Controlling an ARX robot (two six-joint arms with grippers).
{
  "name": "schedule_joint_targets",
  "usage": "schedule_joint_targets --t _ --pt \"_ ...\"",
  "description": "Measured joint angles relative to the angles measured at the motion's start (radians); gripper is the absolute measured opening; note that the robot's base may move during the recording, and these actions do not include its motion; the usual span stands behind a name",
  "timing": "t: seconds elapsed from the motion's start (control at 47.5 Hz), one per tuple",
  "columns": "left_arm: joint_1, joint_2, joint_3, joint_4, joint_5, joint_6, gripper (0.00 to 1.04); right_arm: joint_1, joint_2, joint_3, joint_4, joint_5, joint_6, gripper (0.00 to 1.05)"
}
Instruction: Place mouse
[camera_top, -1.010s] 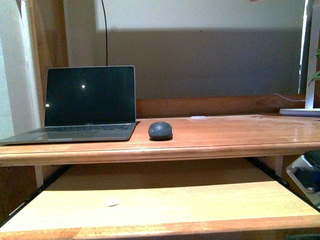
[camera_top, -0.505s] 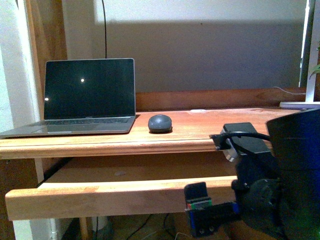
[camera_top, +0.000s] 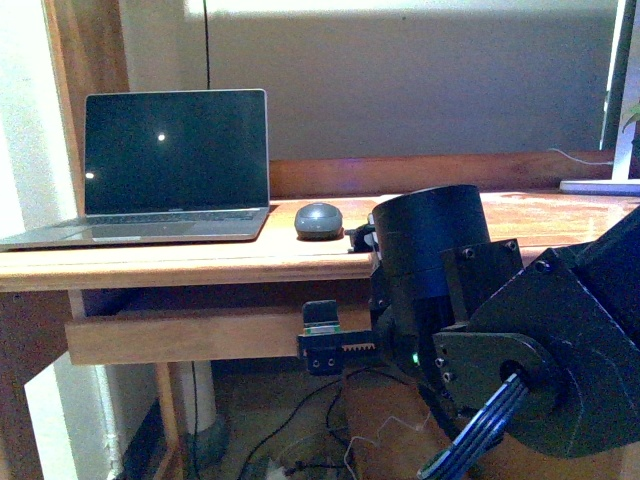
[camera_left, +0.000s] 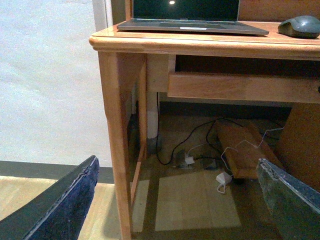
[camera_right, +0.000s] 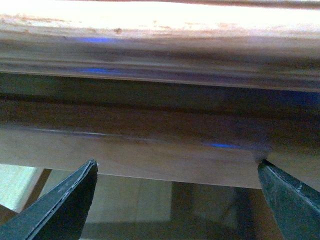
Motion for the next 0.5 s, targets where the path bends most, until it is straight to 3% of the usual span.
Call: schedule_joint_targets --t 0.252,0.505 --pt "0.000 0.000 0.000 0.000 0.000 0.000 0.97 -0.019 -0.055 -0.053 0.011 -0.024 0.043 0.97" --pt "0.000 0.000 0.000 0.000 0.000 0.000 0.97 -0.077 -0.354 -0.252 -0.019 -0.033 0.174 0.97"
